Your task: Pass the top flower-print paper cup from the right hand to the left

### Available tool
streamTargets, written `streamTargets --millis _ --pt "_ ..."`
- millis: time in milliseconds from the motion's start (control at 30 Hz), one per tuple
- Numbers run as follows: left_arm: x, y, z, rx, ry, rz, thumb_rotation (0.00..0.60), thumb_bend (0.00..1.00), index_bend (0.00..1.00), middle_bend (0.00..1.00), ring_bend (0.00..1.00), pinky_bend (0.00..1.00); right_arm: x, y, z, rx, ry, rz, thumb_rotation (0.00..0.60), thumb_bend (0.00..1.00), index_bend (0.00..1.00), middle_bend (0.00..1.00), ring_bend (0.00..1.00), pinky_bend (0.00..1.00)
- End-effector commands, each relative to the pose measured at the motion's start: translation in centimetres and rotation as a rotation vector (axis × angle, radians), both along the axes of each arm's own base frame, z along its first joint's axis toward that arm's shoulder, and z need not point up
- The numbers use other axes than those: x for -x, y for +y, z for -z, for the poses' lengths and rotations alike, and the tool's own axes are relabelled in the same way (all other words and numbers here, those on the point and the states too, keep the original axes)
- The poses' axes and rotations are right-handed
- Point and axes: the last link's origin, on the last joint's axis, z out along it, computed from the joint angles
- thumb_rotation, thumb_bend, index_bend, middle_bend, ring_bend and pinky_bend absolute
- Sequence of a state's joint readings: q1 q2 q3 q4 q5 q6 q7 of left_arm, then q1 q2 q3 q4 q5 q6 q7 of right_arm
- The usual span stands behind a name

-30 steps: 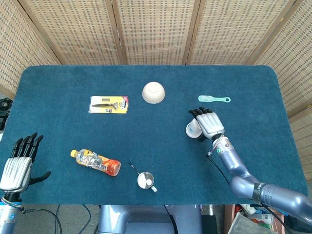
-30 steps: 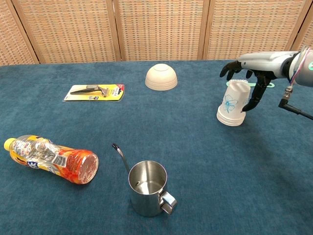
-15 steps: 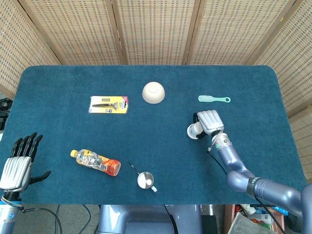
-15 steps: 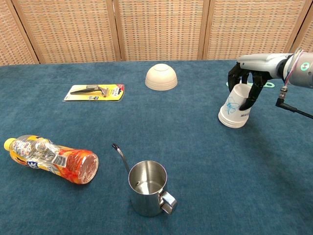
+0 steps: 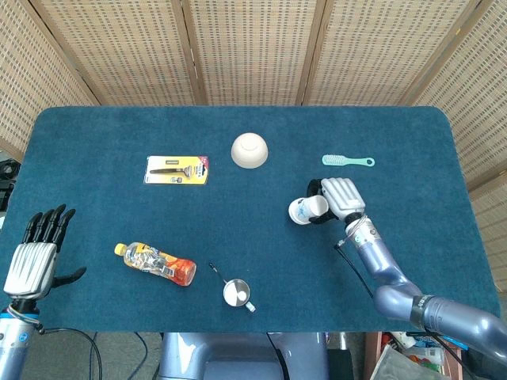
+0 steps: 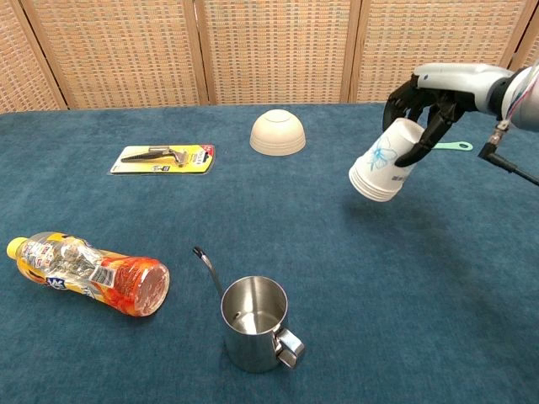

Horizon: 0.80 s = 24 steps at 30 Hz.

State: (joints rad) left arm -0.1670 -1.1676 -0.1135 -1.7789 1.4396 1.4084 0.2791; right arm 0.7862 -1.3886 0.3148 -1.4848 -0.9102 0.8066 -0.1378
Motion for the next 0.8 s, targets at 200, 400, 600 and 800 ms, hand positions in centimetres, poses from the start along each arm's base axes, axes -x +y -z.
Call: streamTargets --millis 200,400,600,800 --pt "-5.0 8.5 0.2 -0.048 -0.03 0.32 0.6 0.09 0.06 0.0 0.0 0.0 -2.5 0.6 -3.9 -0.114 -0.446 0.141 0.6 0.43 0.58 0.61 0.45 0.59" --pt "-9.2 12.3 2.5 -0.033 -0.045 0.447 0.6 0.09 0.19 0.02 0.0 0.0 -3.5 0.5 -4.1 -0.164 -0.593 0.204 0.6 0.44 0.58 0.61 0.45 0.59" --pt "-13.2 15.5 7.4 0.025 -0.09 0.554 0.6 0.09 0.24 0.06 0.0 0.0 -4.9 0.6 -4.3 -0.211 -0.709 0.266 0.6 0.45 0.58 0.61 0.45 0.59" --pt "-15.8 16.5 9.9 0.005 -0.122 0.639 0.6 0.09 0.3 0.06 0.0 0.0 -5.8 0.9 -4.2 -0.232 -0.756 0.303 0.6 0.46 0.58 0.62 0.45 0.59"
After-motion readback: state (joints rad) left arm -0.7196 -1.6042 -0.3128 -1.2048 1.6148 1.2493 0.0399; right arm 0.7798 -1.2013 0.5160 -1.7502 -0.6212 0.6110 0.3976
